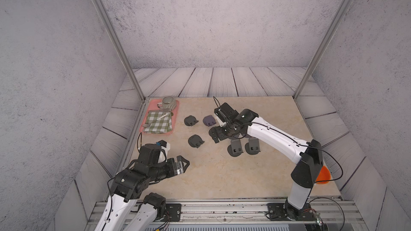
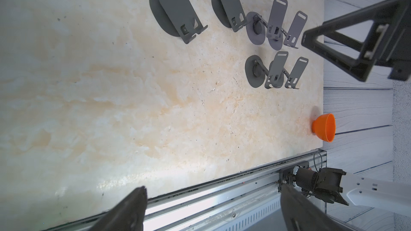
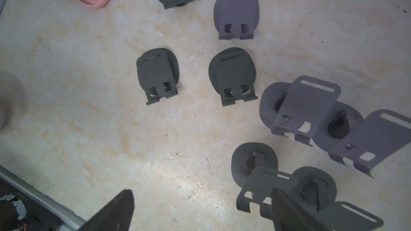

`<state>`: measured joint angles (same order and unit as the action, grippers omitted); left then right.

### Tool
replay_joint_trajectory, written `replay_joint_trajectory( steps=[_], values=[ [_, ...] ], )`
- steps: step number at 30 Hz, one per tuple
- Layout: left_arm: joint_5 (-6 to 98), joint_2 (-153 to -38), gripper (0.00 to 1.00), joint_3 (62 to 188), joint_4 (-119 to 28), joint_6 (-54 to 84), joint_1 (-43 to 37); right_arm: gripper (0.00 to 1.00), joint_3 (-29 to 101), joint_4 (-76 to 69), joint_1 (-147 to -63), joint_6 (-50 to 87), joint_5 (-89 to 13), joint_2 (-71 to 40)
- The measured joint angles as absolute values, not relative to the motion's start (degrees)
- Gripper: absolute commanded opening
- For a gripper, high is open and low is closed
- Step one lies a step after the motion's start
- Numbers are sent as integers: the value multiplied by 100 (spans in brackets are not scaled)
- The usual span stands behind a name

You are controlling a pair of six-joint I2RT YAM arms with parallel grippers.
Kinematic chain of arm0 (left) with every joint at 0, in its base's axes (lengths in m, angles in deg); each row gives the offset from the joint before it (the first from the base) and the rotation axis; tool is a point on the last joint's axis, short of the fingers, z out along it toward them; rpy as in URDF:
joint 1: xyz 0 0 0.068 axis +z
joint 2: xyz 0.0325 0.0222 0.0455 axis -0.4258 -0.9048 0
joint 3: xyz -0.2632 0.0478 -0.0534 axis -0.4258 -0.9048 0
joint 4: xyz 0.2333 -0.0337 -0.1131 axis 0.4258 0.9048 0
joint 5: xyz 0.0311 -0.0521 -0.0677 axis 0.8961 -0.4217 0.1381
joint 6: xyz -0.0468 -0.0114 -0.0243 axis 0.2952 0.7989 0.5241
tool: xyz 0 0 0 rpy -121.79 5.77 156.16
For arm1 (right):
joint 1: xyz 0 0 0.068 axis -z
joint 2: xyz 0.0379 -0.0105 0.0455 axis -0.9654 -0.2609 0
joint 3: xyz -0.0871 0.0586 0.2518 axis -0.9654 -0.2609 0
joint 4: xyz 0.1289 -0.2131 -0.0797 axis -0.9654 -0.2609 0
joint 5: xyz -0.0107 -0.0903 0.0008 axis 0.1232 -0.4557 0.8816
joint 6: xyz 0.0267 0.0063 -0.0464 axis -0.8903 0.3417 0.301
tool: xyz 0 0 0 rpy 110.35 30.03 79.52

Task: Open the phone stand
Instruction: Pick up the phone stand at the center of the board.

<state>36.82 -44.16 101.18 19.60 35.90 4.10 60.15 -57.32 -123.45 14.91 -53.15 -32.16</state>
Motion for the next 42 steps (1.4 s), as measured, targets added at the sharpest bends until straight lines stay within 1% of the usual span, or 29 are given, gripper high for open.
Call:
replay_joint_trajectory(
  steps=[7,11,18,26,37,40,42],
  values=[
    [3841,-3957,98,10437,2716,3645,410,99,6354,-5470,-12490,1743,-4934,-3891],
    [3966,-3745,98,10679,3138,3691,410,99,6776,-5363,-12568,1885,-4722,-4367],
    [4160,-3642,98,11132,3742,3780,410,99,7366,-5251,-12689,2059,-4473,-5167],
    [4348,-3640,98,11490,4196,3890,410,99,7862,-5258,-12739,2278,-4449,-5998],
    [4503,-3334,98,11643,4692,4141,410,100,8102,-5280,-12748,2617,-4635,-6621],
    [4527,-3192,98,11646,4869,4204,410,97,8282,-5280,-12748,2711,-4670,-6820],
    [4543,-3098,98,11646,4952,4268,410,92,8404,-5293,-12748,2768,-4733,-6918]
  ],
)
